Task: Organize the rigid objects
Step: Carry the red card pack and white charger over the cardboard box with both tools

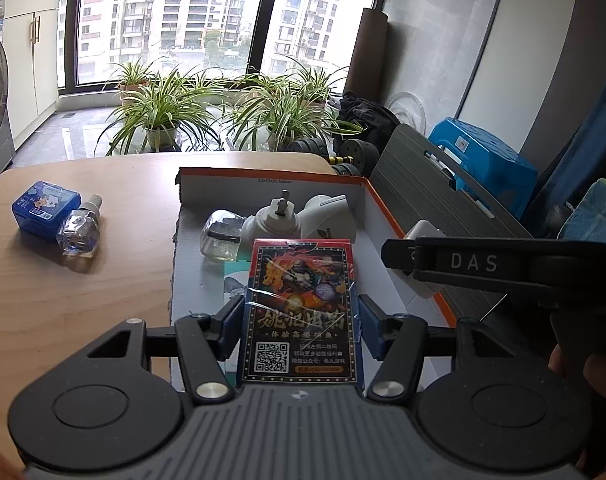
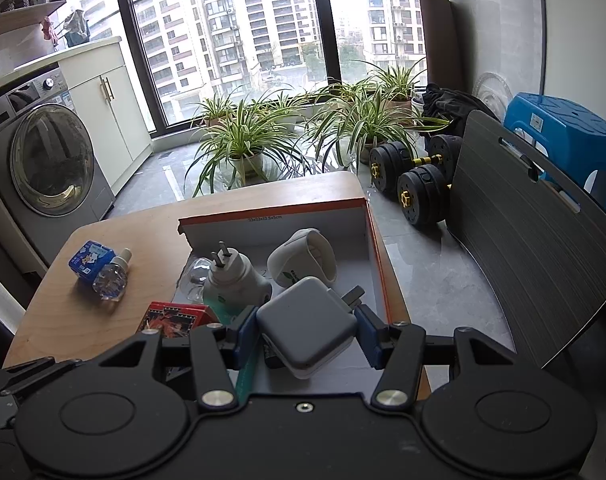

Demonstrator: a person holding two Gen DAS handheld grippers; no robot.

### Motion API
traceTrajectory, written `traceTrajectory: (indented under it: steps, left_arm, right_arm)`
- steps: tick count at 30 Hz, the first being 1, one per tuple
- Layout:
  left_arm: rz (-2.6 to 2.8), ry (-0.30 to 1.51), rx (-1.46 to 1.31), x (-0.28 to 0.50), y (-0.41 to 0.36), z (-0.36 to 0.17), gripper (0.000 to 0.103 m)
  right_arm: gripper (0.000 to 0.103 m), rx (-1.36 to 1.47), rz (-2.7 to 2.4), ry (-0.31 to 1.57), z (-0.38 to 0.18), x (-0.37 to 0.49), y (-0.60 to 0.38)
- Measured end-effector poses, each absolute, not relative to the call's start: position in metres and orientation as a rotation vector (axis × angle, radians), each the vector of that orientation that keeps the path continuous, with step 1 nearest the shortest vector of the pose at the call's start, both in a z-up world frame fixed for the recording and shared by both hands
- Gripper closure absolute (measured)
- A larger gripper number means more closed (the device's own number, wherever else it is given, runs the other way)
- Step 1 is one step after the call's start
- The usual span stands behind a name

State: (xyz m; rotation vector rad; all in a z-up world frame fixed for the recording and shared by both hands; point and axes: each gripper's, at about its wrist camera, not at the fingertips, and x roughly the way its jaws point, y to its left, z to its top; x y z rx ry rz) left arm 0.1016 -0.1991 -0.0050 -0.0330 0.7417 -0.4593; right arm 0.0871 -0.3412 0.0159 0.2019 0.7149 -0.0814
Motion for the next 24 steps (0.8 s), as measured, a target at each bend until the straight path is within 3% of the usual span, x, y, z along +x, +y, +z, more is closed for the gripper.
traceTrajectory:
  steps: [24]
  left_arm:
    - [-0.464,0.747,-0.032,0.1024,-0.2017,-0.0077,0.043]
  right_arm:
    - [0.04,0.205,-0.094,0.724,0.0159,0.0918,-0.3396]
